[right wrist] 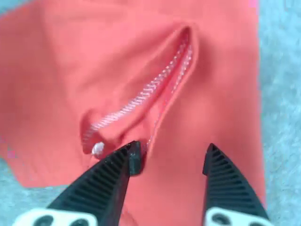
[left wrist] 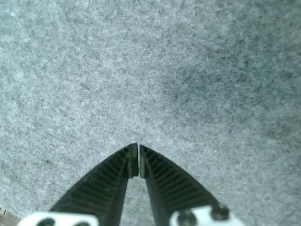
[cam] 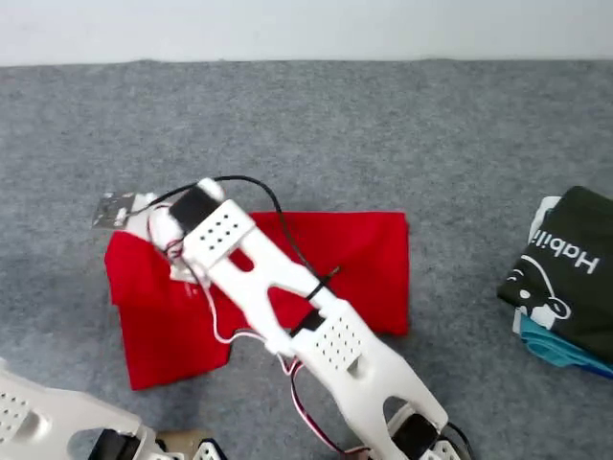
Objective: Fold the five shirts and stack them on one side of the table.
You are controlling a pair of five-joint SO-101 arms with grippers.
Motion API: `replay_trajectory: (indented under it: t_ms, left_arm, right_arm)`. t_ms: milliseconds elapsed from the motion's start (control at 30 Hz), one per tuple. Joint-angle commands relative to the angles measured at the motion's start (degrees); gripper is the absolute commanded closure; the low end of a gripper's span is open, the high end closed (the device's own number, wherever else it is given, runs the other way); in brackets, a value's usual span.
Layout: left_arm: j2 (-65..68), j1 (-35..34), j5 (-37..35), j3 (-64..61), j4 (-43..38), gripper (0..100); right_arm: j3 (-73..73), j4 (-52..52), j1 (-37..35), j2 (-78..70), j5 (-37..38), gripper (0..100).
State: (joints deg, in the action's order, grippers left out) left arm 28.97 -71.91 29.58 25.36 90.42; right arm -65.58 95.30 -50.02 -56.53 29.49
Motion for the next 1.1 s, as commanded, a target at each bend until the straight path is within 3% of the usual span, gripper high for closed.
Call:
replay_trajectory:
  t_ms: [0,100,300,567,867,1067]
  left_arm:
    - [-4.04,0.09,0.44,0.22,-0.97,99]
    - [-4.04,0.09,0.44,0.22,-0.97,99]
    - [-3.96,1.32,0.44,0.22,-1.05,99]
    - [-3.96,3.87,0.35,0.22,-0.97,99]
    - [-3.96,3.69,0.35,0.22,-0.97,99]
    - [-3.96,3.69,0.35,0.22,-0.97,99]
  right_arm:
    - [-2.46,-1.54,3.65,0.66,0.26,76.9]
    - [-4.04,0.92,3.12,2.33,0.26,80.9]
    - [-8.44,7.52,-2.33,5.23,0.35,99.5]
    - [-7.56,6.2,-8.48,4.88,0.53,98.9]
    - [-7.47,6.46,4.44,-5.41,0.62,98.9]
    - [-8.7,6.29,3.91,-6.55,0.62,98.9]
